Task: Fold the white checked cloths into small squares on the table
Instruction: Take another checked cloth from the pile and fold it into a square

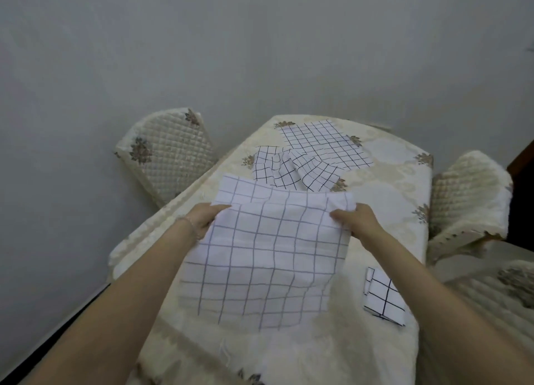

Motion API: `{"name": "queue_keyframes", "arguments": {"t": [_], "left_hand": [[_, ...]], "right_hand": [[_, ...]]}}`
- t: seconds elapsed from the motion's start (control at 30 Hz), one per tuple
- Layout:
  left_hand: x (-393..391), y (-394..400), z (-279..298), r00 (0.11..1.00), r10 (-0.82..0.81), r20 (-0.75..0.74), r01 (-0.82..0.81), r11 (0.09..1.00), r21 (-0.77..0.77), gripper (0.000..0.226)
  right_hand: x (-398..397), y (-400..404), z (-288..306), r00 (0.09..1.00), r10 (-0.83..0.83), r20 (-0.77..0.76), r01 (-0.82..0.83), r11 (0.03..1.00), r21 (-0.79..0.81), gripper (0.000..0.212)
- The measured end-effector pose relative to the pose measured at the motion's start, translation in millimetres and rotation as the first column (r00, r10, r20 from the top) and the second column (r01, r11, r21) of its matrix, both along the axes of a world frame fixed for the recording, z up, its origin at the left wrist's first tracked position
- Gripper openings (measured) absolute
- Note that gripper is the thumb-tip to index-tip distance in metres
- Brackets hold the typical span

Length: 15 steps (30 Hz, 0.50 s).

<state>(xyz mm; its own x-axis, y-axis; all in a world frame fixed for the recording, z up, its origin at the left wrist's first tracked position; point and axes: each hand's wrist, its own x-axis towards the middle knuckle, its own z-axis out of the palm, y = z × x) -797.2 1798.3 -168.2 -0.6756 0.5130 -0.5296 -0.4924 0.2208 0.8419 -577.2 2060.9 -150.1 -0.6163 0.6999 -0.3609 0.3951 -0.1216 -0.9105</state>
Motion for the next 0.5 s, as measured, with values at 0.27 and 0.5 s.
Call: {"name": "queue_keyframes", "arguments": {"t": [0.27, 0.5], "left_hand": [[-20, 30, -84, 0.968, -0.118, -0.222, 0.013, 0.905, -0.425, 0.052], [-27, 47, -151, 0.878, -0.339, -0.338, 0.052, 0.769, -0.637, 0.061]], "right_hand": [[-27, 20, -89, 0.975, -0.047, 0.217, 0.029, 0.996, 0.082, 0.037], [-38, 19, -162, 0.942, -0.058, 0.331, -0.029, 0.968, 0.251, 0.036]]}}
